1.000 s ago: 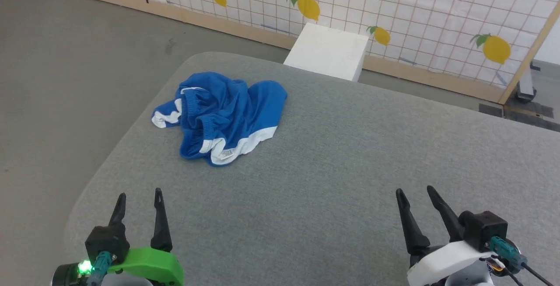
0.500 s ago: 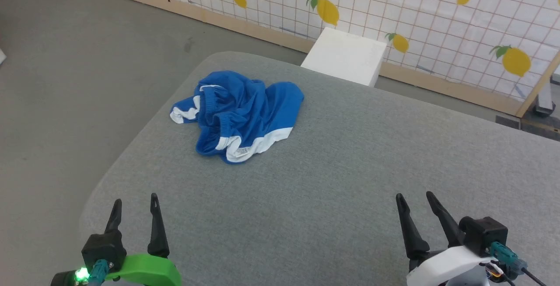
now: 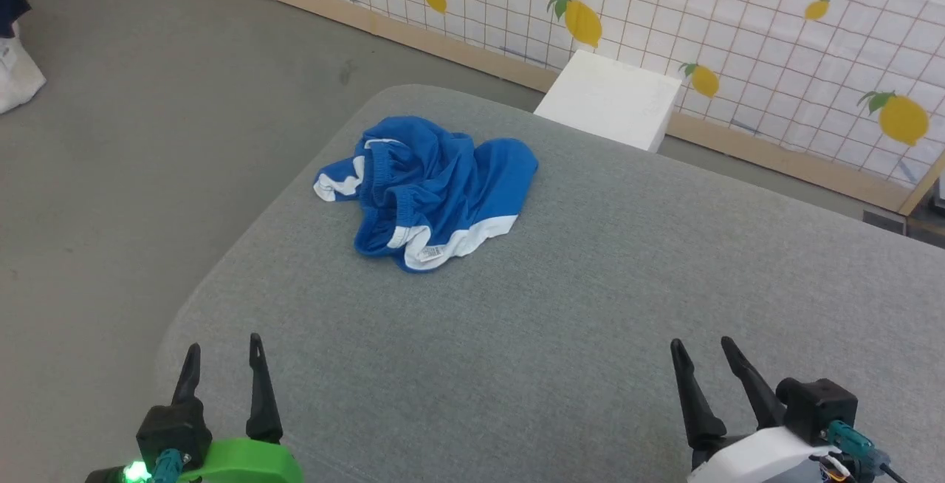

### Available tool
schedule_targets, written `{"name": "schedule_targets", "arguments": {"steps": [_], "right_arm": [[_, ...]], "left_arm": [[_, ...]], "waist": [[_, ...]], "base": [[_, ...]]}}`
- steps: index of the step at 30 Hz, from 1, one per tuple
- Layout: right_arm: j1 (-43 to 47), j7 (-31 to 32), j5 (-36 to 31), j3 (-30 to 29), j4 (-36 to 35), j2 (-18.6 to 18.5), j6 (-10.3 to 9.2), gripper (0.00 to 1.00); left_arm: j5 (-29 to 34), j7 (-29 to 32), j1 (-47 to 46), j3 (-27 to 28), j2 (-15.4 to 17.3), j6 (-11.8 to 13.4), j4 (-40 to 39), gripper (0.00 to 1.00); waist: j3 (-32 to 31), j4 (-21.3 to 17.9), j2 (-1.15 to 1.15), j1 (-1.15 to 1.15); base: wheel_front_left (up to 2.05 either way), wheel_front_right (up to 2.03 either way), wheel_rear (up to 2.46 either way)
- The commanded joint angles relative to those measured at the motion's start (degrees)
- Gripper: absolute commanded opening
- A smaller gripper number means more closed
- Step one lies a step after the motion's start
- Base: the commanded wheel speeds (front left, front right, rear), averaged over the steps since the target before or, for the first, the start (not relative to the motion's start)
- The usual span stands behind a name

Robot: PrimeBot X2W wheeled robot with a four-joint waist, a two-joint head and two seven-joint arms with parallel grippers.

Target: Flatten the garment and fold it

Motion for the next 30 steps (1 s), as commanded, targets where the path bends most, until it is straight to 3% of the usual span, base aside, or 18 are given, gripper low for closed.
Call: {"name": "schedule_targets", "arguments": {"steps": [1,10,19,23,30], "right_arm": [[0.66,-0.67,-0.59,-0.07,0.34,-0.01,-0.07,1.00],[1.18,0.01,-2.07,-0.81,-1.39,-0.01,-0.07,1.00],[1.21,1.06,-2.17,-0.85,-3.18,-0.01,-0.08,1.00],[0.22,1.90,-2.69,-0.95,-4.65,-0.01,-0.08,1.00],[-2.62,4.60,-5.47,-2.38,-8.53,-0.01,-0.08,1.00]], "left_arm": [[0.48,-0.70,1.32,-0.41,0.05,0.78,-0.47,1.00],[1.65,-1.71,3.34,-2.21,-0.10,3.63,-2.99,1.00],[-0.29,-1.14,2.97,-3.09,-0.18,4.32,-5.13,1.00],[-3.78,-0.13,-2.38,-2.91,0.03,2.54,-4.75,1.00],[-9.29,6.36,-23.96,-3.16,5.17,-5.94,7.07,1.00]], "waist": [[-0.09,0.32,0.00,0.00],[0.13,1.67,0.00,0.00],[1.43,1.22,0.00,0.00],[3.60,-0.52,0.00,0.00],[9.98,-5.30,0.00,0.00]], "base": [[0.00,0.00,0.00],[0.00,0.00,0.00],[0.00,0.00,0.00],[0.00,0.00,0.00],[0.00,0.00,0.00]]}}
